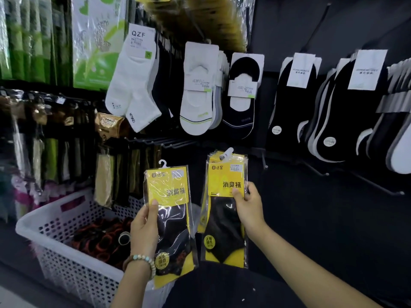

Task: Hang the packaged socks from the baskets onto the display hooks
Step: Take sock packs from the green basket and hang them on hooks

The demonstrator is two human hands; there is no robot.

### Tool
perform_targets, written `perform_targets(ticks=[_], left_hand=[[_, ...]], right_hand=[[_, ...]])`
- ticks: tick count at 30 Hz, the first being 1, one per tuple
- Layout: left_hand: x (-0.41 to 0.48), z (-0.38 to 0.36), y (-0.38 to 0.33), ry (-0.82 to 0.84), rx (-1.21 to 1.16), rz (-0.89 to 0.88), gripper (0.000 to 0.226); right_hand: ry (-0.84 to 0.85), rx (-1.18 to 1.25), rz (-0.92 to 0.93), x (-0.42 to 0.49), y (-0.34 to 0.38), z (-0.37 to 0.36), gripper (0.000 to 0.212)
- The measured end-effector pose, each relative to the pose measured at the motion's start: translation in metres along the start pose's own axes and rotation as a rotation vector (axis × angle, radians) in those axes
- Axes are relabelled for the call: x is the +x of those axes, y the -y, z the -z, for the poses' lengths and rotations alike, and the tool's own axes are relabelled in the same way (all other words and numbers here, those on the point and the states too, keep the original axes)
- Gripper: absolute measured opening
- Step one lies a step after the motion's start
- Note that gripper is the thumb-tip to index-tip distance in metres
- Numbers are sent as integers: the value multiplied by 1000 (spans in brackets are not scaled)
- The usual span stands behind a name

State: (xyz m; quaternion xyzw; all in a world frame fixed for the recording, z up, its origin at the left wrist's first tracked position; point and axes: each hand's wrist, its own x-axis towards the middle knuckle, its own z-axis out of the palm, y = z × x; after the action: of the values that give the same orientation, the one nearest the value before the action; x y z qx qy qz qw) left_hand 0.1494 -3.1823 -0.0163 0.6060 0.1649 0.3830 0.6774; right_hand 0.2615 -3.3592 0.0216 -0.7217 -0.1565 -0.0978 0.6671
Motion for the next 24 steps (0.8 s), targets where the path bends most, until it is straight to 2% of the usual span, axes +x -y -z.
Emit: perform_targets(ticks=[4, 8, 11, 14, 17, 20, 24], left_hand=[[0, -3, 1, 21, -8, 15, 26], [-3, -8, 1, 36, -11, 15, 27], [-7, -11, 1, 45, 11, 21, 28], [-7, -12, 2, 67, 11, 22, 26], [-9, -15, 2, 81, -3, 24, 25], [-14, -22, 2, 118, -8, 8, 23], [-21, -31, 4, 259, -21, -6, 18]], right_hand=[[-80, 30, -122, 19, -11, -6, 3], [-180, 32, -268, 29, -27, -5, 19], [-210, -25, -345, 23, -42, 6, 23], [-163, 3, -408, 7, -50, 18, 25], [-80, 13, -331, -11, -43, 21, 18], [102, -2, -255, -30, -25, 12, 18], [316, 83, -239, -50, -13, -3, 22]])
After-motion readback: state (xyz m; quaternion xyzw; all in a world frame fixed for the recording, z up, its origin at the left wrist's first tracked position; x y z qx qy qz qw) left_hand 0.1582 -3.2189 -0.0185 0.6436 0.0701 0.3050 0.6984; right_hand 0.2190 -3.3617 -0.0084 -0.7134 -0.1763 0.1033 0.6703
